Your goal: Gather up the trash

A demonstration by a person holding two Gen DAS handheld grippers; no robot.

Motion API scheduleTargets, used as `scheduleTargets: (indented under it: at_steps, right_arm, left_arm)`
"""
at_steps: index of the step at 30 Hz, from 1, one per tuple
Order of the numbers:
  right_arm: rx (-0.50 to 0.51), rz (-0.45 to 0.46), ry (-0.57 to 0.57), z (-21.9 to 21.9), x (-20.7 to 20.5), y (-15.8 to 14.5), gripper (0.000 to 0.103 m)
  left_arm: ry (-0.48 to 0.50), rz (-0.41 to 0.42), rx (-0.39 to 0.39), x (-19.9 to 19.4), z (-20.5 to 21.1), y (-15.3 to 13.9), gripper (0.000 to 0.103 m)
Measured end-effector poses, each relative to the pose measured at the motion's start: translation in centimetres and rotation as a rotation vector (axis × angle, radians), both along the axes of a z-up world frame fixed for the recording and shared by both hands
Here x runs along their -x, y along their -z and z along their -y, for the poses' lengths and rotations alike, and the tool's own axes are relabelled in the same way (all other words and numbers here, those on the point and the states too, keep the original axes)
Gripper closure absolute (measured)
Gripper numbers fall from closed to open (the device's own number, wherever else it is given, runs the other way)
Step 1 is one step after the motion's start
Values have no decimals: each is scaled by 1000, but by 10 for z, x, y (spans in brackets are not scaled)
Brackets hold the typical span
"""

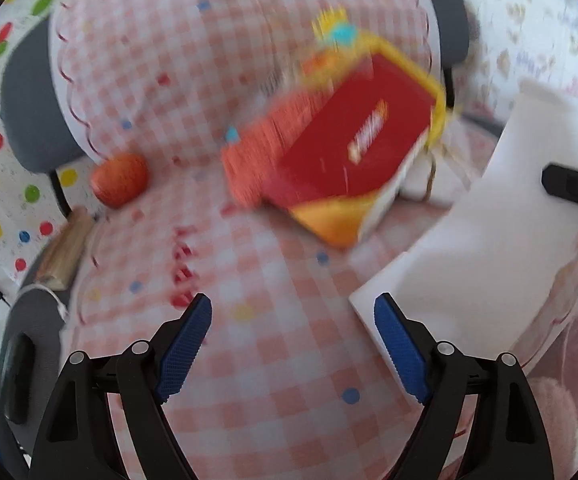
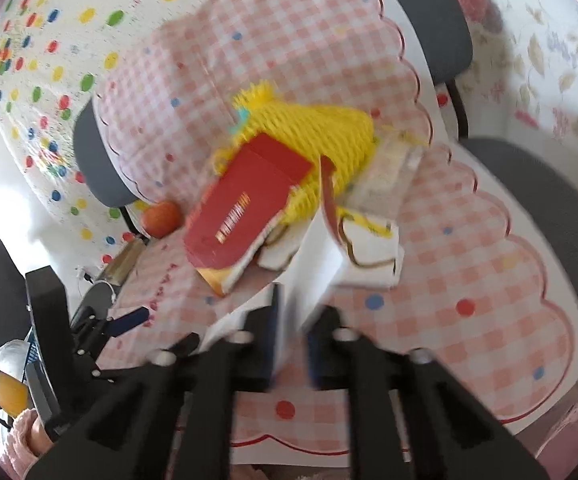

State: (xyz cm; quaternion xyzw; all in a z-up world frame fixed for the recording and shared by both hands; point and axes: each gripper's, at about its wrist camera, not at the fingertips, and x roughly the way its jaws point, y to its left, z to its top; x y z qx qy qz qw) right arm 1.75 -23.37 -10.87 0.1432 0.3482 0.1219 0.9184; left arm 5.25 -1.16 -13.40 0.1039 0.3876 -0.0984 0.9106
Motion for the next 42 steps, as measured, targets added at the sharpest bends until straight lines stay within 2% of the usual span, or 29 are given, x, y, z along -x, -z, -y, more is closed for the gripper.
scheduleTargets:
  at_steps: [4, 8, 13, 18, 23, 27, 30, 32, 33, 36, 39, 42]
  right_arm:
    - [71, 91, 60, 14, 18, -34, 102]
    - [158, 125, 122, 27, 28, -52, 102]
    - [106, 82, 137, 47, 28, -40, 102]
    - [90, 50, 146, 58, 26, -28, 102]
    - [90, 44, 148, 60, 23, -26, 102]
    - [90, 43, 147, 60, 23, -26, 102]
    - [89, 41, 146, 61, 24, -25, 102]
    - [83, 41, 146, 62, 25, -25, 102]
    - [82, 42, 147, 62, 26, -25, 102]
    - [82, 45, 149, 63, 32, -25, 102]
    - [76, 48, 151, 64, 37, -25, 102]
    - [74, 46, 149, 63, 41, -25, 102]
  left_arm:
    - [26, 65, 55, -3, -7, -26, 18]
    - [74, 107, 23, -15, 5, -29, 16]
    - [165, 87, 57, -42, 23, -19, 15]
    - [184, 77, 84, -65, 30, -15, 13]
    - [219, 70, 19, -79, 42, -7, 13]
    - [230, 46, 24, -83, 41, -3, 15]
    - [244, 52, 34, -78, 43, -6, 35]
    - [233, 74, 15, -70, 46, -9, 45]
    - [228, 87, 11, -65, 47, -12, 54]
    - [212, 105, 54, -53, 44, -23, 69]
    - [237, 103, 102, -37, 43, -33, 74]
    - [292, 90, 100, -21, 50, -35, 74]
